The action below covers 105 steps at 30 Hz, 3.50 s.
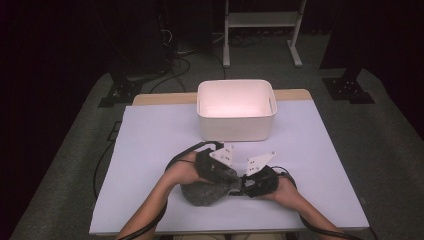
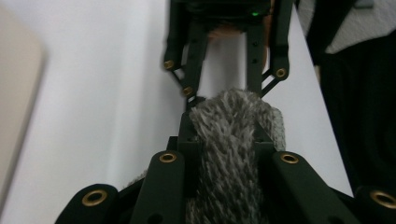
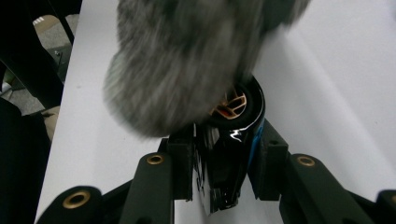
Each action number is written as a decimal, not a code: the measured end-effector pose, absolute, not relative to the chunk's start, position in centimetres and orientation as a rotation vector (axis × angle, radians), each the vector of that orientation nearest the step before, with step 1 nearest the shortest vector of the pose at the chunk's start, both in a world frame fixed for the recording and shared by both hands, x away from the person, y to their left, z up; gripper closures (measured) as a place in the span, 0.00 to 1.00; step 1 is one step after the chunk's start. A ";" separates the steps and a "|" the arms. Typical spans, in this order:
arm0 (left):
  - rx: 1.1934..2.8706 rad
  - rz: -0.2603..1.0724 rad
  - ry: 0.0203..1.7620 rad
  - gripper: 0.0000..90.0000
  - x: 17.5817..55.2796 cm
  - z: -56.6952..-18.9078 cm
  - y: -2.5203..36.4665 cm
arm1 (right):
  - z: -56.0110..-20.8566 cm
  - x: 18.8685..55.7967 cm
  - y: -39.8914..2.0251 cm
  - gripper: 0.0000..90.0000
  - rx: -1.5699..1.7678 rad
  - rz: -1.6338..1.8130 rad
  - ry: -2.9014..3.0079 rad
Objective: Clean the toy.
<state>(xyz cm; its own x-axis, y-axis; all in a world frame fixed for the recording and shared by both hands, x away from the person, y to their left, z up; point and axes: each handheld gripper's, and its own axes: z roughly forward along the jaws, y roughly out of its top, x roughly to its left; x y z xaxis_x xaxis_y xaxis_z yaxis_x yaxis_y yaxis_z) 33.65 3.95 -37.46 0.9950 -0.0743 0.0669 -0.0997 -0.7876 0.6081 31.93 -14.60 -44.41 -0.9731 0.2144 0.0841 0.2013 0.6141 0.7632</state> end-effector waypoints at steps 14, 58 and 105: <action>2.484 0.011 -0.020 0.82 34.2 -37.3 9.3 | -44.5 31.9 -14.8 0.73 0.346 1.317 2.807; 2.477 0.008 0.021 0.81 34.5 -37.4 13.9 | -44.5 32.1 -14.9 0.73 0.348 1.317 2.813; 2.295 -0.043 0.088 0.80 33.8 -41.2 16.6 | -41.1 34.2 -5.8 0.63 0.097 0.938 2.988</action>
